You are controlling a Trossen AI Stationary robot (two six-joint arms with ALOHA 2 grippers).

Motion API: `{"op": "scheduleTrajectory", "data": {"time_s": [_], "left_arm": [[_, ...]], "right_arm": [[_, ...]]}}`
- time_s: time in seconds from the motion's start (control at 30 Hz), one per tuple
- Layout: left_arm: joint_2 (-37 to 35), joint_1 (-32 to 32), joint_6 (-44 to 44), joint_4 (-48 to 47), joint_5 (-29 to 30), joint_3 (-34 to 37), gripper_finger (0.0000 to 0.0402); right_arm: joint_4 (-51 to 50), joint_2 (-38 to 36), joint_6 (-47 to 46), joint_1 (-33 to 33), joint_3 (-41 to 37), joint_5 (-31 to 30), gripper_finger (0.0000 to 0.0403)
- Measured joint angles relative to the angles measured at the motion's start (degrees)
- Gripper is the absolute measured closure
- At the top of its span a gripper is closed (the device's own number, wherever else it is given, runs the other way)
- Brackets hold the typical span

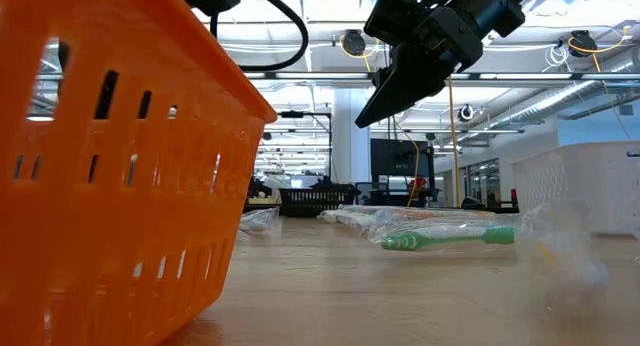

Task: Pick & Place Toothbrushes
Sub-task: Put the purple toothbrush into the white bin

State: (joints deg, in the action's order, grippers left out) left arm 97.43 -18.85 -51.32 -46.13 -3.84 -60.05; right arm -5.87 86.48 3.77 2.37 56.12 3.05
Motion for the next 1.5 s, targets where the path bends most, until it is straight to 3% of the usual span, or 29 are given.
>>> {"op": "scheduleTrajectory", "data": {"time_s": [0.3,0.47,0.83,1.23,1.5], "left_arm": [[0.3,-0.4,1.5,-0.1,2.9,0.1,0.034],[2.3,-0.3,2.7,-0.2,2.0,0.8,0.0394],[0.3,0.5,6.3,-0.3,3.2,-1.0,0.0401],[-1.9,0.8,7.7,-15.0,15.4,-10.5,0.0401],[-1.9,2.6,15.5,-16.0,27.1,-18.9,0.0401]], "right_arm": [[0.0,0.0,0.1,0.0,0.0,0.0,0.0261],[0.0,0.0,0.1,0.0,0.0,0.0,0.0261],[0.9,0.0,0.1,0.0,0.0,0.0,0.0261],[0.9,0.0,0.1,0.0,0.0,0.0,0.0261],[1.5,0.0,-0.7,0.0,0.0,0.1,0.0261]]}}
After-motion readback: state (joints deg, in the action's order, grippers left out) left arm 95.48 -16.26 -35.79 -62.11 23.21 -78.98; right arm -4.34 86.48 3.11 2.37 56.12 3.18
